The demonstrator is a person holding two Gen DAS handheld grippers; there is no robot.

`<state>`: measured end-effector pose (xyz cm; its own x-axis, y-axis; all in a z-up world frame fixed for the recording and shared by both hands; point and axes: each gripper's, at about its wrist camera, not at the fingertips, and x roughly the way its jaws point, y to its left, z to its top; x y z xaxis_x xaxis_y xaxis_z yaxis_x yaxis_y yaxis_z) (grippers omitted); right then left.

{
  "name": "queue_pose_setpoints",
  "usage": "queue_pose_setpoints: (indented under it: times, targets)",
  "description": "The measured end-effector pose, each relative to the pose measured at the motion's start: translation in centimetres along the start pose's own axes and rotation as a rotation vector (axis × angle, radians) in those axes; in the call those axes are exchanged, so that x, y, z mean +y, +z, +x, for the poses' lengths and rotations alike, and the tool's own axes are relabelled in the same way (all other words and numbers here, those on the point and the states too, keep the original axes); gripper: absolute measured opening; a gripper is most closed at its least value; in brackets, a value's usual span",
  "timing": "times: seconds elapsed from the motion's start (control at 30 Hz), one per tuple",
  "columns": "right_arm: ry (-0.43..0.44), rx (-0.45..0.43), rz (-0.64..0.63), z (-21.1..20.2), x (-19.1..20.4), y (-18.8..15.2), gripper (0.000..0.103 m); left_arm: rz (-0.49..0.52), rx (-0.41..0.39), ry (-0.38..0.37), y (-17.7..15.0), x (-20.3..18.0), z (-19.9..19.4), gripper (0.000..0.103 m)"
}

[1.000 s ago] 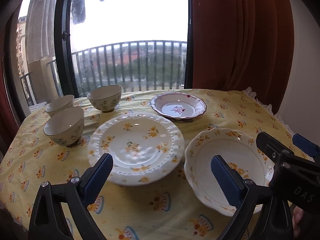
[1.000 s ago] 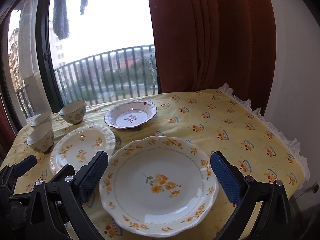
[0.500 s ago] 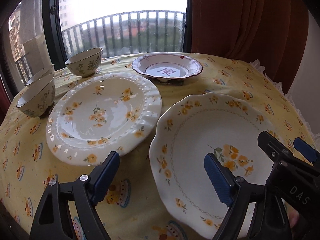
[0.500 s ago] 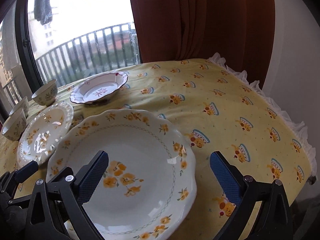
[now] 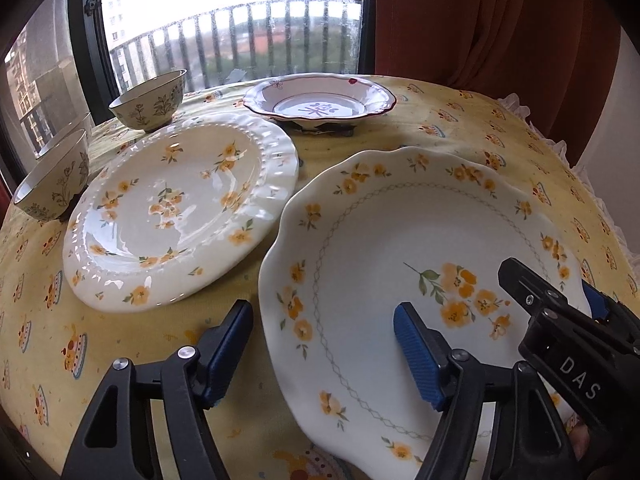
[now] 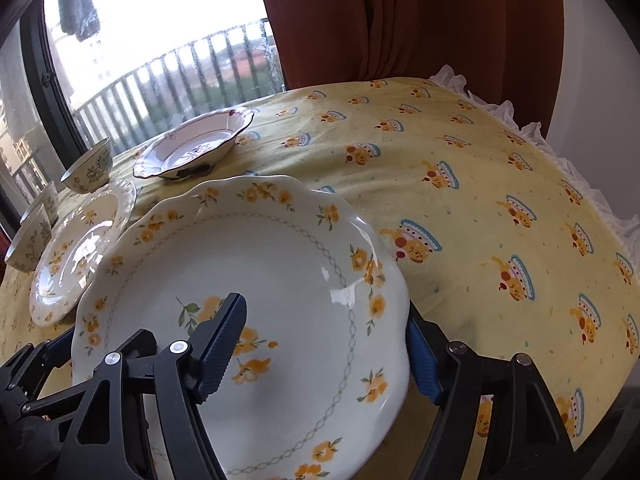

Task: Organize plates and bowls
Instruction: 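Reach both grippers to the scalloped flowered plate rim and close them, then lift the scalloped plate with both grippers and carry it toward the bowls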

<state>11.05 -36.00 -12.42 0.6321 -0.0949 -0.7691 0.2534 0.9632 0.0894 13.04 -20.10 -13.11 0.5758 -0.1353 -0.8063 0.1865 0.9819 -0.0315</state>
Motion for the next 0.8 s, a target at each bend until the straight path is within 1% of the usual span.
queue_pose_setpoints:
  times: [0.1, 0.17, 0.27, 0.5, 0.63, 0.73, 0.8]
  targets:
    - [-0.022, 0.001, 0.005, -0.3, 0.2, -0.2, 0.071, 0.033, 0.0, -0.019, -0.1, -0.6, -0.2, 0.067]
    - [-0.04, 0.006, 0.005, -0.5, 0.3, -0.4, 0.066, 0.045, -0.006, -0.006, -0.3, -0.8, -0.4, 0.067]
    - [-0.04, 0.009, 0.004, -0.9, 0.3, -0.7, 0.064, 0.058, -0.009, -0.002, -0.6, -0.8, -0.7, 0.067]
    - [-0.023, 0.037, -0.005, -2.0, 0.8, -1.7, 0.063, 0.099, -0.015, 0.031, -1.4, -0.5, -1.5, 0.067]
    - [-0.011, 0.064, 0.003, -2.6, 1.1, -2.2, 0.063, 0.123, -0.005, 0.054, -1.7, -0.4, -1.9, 0.067]
    - [-0.004, 0.072, 0.0, -2.9, 1.3, -2.6, 0.063, 0.134, -0.013, 0.056, -1.9, -0.3, -2.0, 0.067]
    - [0.011, 0.081, -0.009, -2.7, 1.1, -2.5, 0.063, 0.122, -0.014, 0.047, -1.9, -0.2, -1.9, 0.067]
